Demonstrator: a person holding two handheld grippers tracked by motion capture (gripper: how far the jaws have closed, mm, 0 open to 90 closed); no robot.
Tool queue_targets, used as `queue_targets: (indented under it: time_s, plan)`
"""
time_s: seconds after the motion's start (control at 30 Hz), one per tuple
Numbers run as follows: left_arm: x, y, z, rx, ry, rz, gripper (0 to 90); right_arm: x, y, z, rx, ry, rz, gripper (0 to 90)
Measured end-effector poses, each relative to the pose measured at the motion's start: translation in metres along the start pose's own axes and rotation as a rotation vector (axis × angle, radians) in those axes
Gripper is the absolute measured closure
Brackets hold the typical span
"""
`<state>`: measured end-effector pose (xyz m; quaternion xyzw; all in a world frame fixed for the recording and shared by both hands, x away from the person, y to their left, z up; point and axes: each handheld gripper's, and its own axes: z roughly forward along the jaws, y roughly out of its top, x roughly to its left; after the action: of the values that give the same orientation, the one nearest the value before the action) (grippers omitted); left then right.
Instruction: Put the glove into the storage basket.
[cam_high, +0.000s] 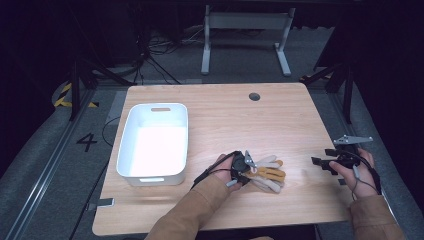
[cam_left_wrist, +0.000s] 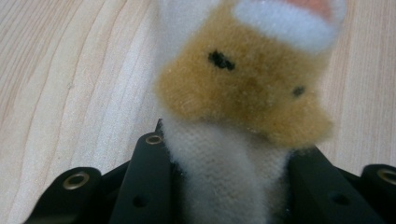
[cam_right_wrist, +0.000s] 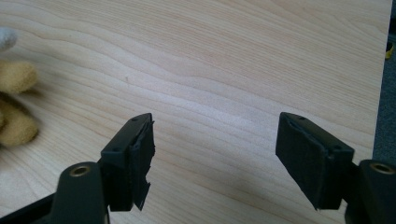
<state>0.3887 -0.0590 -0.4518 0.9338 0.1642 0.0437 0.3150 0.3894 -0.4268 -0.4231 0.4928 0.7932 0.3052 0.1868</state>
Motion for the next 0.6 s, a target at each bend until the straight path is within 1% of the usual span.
queue_targets:
  time_s: [0.03,0.2,0.23,0.27,0.3,0.33,0.4,0.5,0.53,0.6]
  plan:
    - [-0.0002,-0.0004,-0.0002,0.001,-0.001,-0.008,69.7,0.0,-0.0002,0.0002,0.001,-0.002,0.001,28.8]
    - [0.0016,-0.0003,-0.0004,-0.002,-0.008,-0.016,69.9,0.001,0.0008,-0.0013,-0.005,-0.003,-0.002,29.0]
    - [0.0022,-0.0008,-0.0005,-0.008,-0.016,-0.035,69.8,0.0009,0.001,-0.0013,-0.005,-0.003,-0.002,29.1]
    - [0.0024,-0.0011,-0.0009,-0.004,-0.02,-0.043,69.8,0.0005,0.0017,-0.0011,-0.006,-0.001,-0.003,29.4]
    - [0.0034,-0.001,-0.0009,-0.007,-0.022,-0.04,69.8,0.0004,0.0021,-0.0009,-0.008,-0.002,-0.003,29.4]
    - [0.0037,-0.001,-0.0012,-0.007,-0.027,-0.049,69.8,0.0003,0.0026,-0.0006,-0.008,-0.002,-0.005,29.4]
    - [0.0037,-0.0005,-0.0022,-0.006,-0.028,-0.053,69.8,0.0002,0.0035,0.0004,-0.009,0.0,-0.008,29.4]
    - [0.0025,0.0013,-0.0058,0.003,-0.036,-0.06,70.1,0.0002,0.0036,0.0015,-0.004,0.001,-0.009,29.4]
    - [0.0024,0.002,-0.0066,0.001,-0.036,-0.057,70.1,0.0002,0.0036,0.0015,-0.004,0.001,-0.009,29.4]
    - [0.0018,0.0042,-0.01,-0.002,-0.041,-0.068,70.3,-0.0004,0.0033,0.0013,-0.006,0.001,-0.01,29.4]
